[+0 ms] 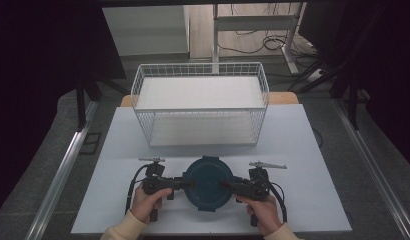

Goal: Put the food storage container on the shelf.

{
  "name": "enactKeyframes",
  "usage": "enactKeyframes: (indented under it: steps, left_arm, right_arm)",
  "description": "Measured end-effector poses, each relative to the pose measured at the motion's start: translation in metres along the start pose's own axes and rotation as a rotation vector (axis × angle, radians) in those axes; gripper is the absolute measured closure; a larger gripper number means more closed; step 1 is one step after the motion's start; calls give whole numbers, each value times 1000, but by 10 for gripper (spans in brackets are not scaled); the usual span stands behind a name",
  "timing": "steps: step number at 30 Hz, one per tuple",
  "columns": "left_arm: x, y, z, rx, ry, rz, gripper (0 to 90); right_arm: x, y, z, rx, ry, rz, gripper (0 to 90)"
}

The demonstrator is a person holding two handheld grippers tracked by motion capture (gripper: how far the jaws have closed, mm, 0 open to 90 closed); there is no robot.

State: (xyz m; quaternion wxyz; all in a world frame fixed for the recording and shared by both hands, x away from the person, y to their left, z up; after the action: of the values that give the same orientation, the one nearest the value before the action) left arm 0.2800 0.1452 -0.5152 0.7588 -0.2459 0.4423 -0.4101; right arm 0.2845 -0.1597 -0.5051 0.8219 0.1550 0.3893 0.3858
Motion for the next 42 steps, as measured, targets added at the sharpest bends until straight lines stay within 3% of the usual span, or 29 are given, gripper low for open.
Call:
enactKeyframes:
  steps: [9,14,30,42]
  left_arm:
    - [-5,-5,1,46,-28,17,443]
    - [-6,-9,1,50,-35,9,448]
    - [-20,-26,4,97,-81,-1,450]
    - [-27,-33,10,124,-100,-3,452]
  right_arm:
    - [1,4,1,-34,-13,7,328]
    - [-3,6,4,-57,-29,6,329]
    - [-17,25,16,-190,-72,-1,330]
    - [-22,33,25,-221,-88,4,333]
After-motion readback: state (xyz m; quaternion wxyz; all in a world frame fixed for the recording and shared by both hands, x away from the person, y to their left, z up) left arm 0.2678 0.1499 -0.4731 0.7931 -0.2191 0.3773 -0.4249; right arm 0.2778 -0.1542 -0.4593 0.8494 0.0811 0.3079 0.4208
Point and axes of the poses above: each handheld gripper's, and its own axes: x roughly forward along the jaws, z roughly out of its top, y roughly to its left, the point moved 1 cm from there along x, roughly forward along the jaws, and after that the axes turned 3 degrees about -x, right-handed, at the moved point
